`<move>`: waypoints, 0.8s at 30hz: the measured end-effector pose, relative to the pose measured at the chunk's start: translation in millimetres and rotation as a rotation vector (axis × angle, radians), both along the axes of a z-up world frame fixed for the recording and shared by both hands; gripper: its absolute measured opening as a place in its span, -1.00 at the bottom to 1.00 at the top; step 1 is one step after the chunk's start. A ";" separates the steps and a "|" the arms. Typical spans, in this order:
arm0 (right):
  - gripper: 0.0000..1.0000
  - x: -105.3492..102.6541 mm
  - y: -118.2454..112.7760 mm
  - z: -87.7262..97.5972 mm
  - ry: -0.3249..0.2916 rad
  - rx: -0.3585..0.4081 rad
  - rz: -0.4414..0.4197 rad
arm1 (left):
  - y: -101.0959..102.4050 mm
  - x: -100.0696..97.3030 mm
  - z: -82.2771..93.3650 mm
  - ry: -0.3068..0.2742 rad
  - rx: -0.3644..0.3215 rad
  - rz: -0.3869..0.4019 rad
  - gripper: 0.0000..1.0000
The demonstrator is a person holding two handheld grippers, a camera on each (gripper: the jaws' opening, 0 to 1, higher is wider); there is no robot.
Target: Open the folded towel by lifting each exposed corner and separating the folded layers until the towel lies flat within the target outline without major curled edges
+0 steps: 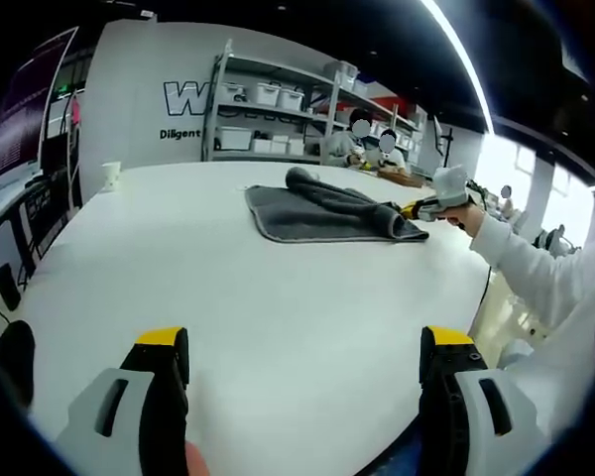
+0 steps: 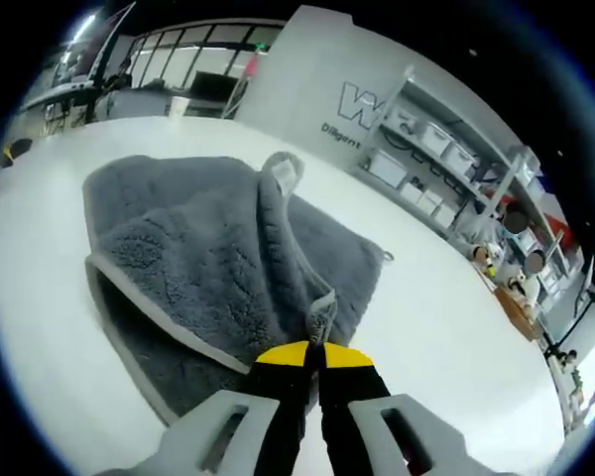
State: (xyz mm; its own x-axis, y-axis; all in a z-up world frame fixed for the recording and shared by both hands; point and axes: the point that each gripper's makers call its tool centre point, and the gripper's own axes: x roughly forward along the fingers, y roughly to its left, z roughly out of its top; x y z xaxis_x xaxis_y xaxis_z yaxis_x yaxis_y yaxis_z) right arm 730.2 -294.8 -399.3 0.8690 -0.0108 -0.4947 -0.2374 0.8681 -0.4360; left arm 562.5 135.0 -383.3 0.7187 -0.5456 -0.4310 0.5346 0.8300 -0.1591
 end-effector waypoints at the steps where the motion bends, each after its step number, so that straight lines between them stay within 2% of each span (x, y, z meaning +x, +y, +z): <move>1: -1.00 -0.9 -1.1 -0.6 0.001 -0.001 -0.002 | -0.2 -0.1 -0.3 0.001 0.001 -0.001 0.91; 24: -1.00 -13.0 -40.8 -1.3 -0.012 0.002 -0.079 | -4.0 -0.9 -4.0 0.006 0.004 -0.009 0.91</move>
State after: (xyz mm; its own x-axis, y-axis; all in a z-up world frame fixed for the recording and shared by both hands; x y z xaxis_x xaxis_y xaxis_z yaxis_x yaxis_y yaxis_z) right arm 717.2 -335.6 -400.6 0.8713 -0.0789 -0.4843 -0.1626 0.8849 -0.4366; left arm 561.6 131.0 -387.2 0.7112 -0.5500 -0.4378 0.5408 0.8260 -0.1591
